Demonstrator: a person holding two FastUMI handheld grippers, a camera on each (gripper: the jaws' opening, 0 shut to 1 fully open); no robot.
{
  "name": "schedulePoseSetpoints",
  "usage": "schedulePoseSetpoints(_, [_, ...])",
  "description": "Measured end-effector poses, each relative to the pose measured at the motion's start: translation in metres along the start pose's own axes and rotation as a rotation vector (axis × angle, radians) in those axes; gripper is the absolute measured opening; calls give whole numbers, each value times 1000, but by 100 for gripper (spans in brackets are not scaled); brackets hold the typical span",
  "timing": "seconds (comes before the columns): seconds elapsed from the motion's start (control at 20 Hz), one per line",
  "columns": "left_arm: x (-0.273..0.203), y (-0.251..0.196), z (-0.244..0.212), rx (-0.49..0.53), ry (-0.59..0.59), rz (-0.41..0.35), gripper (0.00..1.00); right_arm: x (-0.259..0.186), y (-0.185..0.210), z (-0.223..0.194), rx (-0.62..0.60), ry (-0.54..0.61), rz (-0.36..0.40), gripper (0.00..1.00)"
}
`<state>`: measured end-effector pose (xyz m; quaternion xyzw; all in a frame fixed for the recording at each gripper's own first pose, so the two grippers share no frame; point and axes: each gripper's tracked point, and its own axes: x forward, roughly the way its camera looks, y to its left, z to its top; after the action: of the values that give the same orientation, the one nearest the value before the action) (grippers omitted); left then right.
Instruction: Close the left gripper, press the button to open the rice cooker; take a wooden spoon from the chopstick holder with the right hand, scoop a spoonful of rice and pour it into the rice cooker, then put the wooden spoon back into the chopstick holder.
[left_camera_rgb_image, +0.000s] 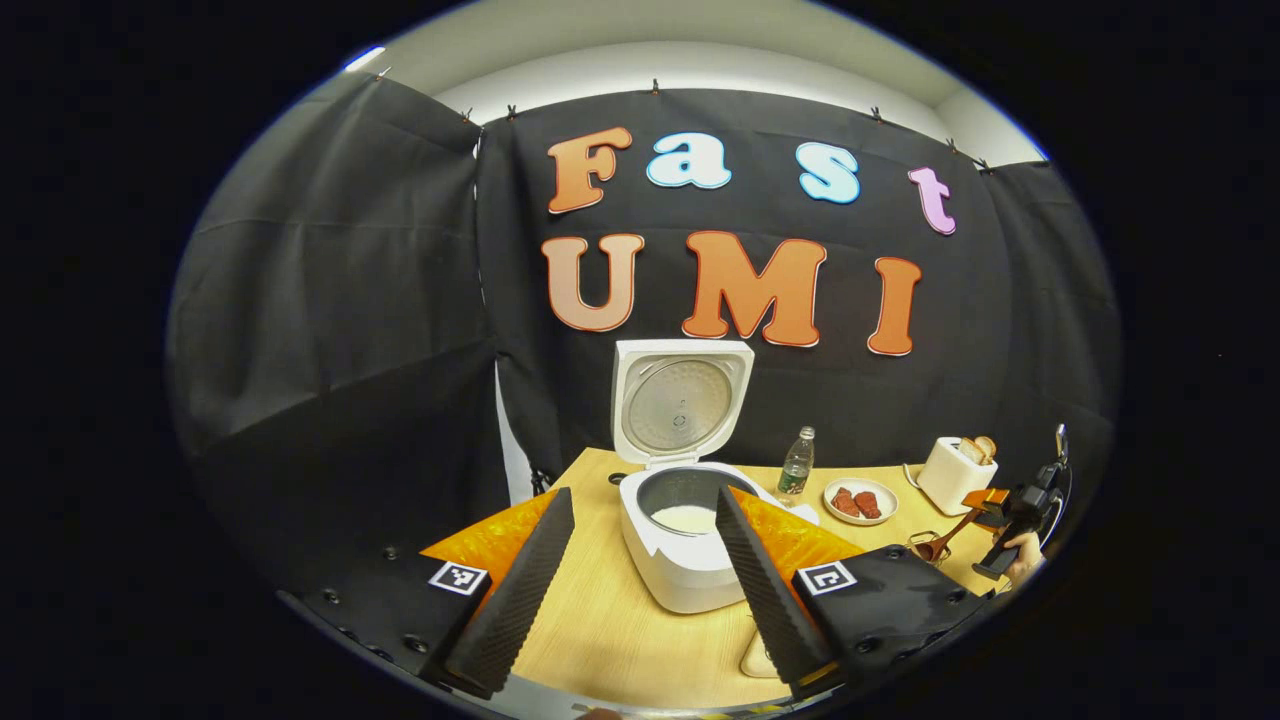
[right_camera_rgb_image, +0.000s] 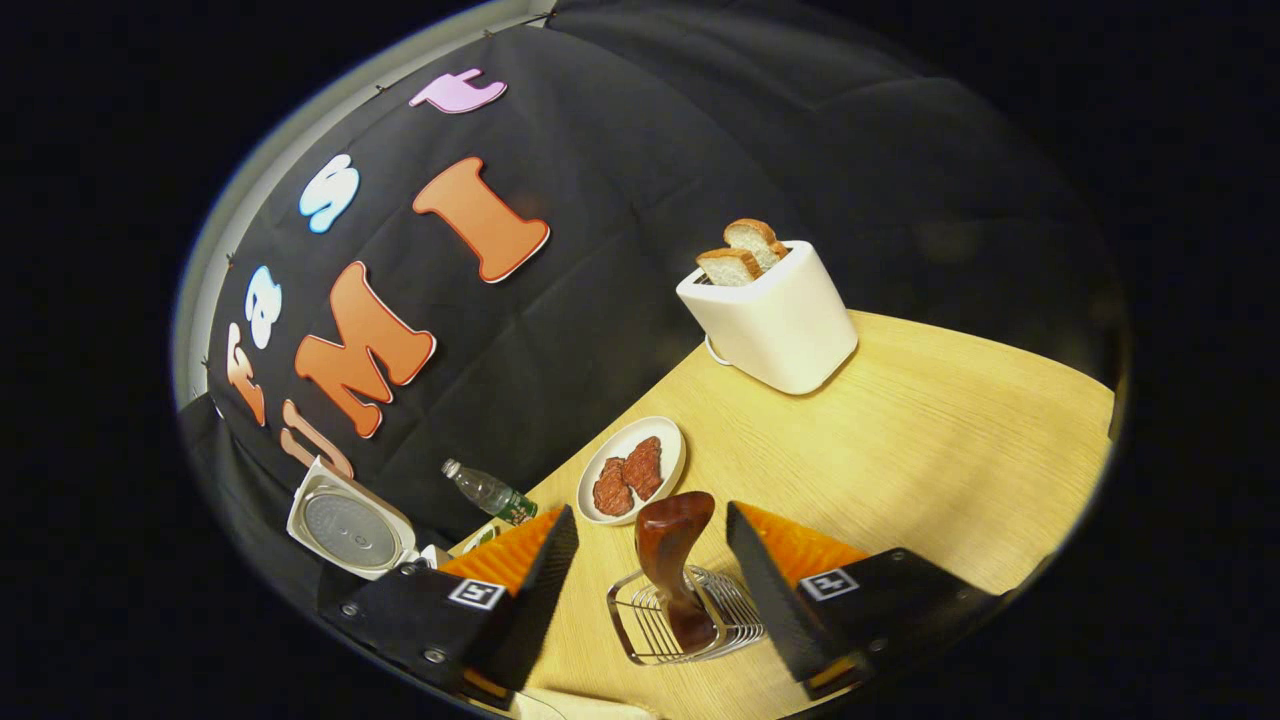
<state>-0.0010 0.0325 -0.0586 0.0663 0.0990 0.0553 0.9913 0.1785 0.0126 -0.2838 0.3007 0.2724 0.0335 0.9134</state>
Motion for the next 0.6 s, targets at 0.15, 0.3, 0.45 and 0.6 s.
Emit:
schedulePoseSetpoints(0.15, [4, 5, 17, 21, -28, 20, 96, -24, -5, 13, -88, -32, -52, 95])
schedulePoseSetpoints(0.3, [10, 7, 33, 15, -32, 26, 96, -64, 5, 42, -232, -85, -84, 95])
schedulePoseSetpoints(0.45, [24, 4, 59, -14, -65, -8, 95, -109, 26, 79, -366, -161, -93, 94])
schedulePoseSetpoints(0.6, [52, 11, 83, -20, -85, -7, 97, -150, 45, 100, -447, -202, -85, 95])
